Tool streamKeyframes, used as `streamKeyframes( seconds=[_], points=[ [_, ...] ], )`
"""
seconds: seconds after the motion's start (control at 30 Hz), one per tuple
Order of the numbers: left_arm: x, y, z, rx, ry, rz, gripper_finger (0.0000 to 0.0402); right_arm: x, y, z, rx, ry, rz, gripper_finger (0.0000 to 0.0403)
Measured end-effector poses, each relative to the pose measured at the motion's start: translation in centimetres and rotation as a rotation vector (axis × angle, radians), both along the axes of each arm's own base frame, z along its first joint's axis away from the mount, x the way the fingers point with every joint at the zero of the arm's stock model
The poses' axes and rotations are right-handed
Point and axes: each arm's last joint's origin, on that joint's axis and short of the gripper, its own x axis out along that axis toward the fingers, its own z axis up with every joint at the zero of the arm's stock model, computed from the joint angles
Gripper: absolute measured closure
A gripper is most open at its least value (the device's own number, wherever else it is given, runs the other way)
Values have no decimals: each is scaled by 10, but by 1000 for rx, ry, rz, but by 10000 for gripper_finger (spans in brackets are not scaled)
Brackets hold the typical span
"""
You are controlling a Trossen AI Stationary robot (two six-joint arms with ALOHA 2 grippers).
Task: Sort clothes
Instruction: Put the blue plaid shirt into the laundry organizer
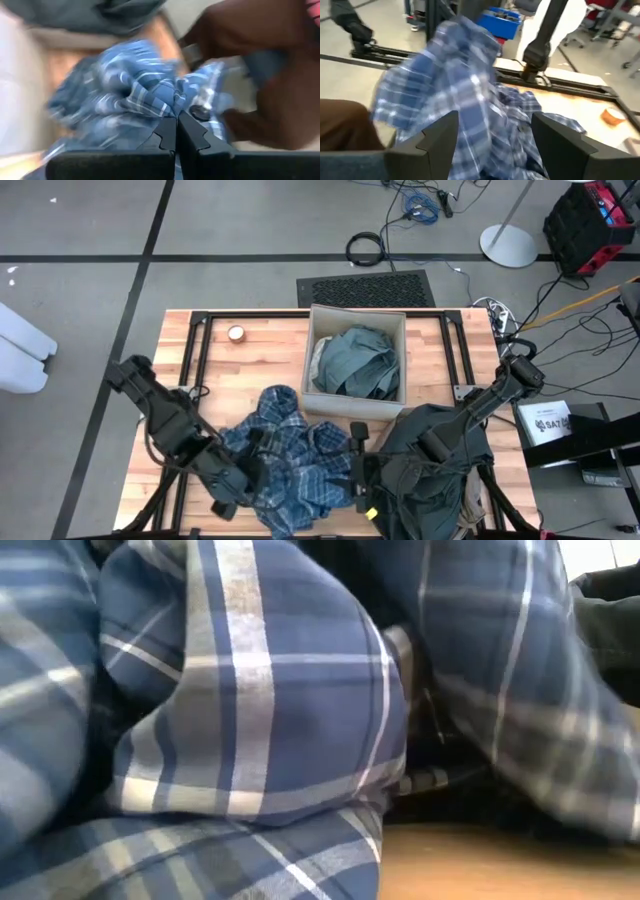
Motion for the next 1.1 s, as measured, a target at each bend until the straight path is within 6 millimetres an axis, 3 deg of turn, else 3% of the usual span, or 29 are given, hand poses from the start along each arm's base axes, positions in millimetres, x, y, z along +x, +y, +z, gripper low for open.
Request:
streamKeyframes(
  seconds=[0.17, 0.3, 0.5, 0.67, 0.8, 1.1],
  points=[
    [8, 4, -6, 46, 14, 32, 399, 11, 6, -12, 44, 18, 90, 163],
    [2, 15, 7, 52, -21, 38, 399, 18, 13, -31, 20, 77, 131, 163],
    [-29, 55, 34, 179, -107, 290, 399, 10, 30, -40, 30, 120, 204, 163],
    [-51, 84, 51, 154, -163, 438, 399, 11, 38, -52, -8, 147, 255, 163],
    [-60, 95, 58, 131, -188, 462, 399, 31, 33, -86, -178, 192, 193, 163],
    [-63, 106, 59, 146, -173, 489, 399, 65, -3, -124, -369, 248, -20, 163]
  ],
)
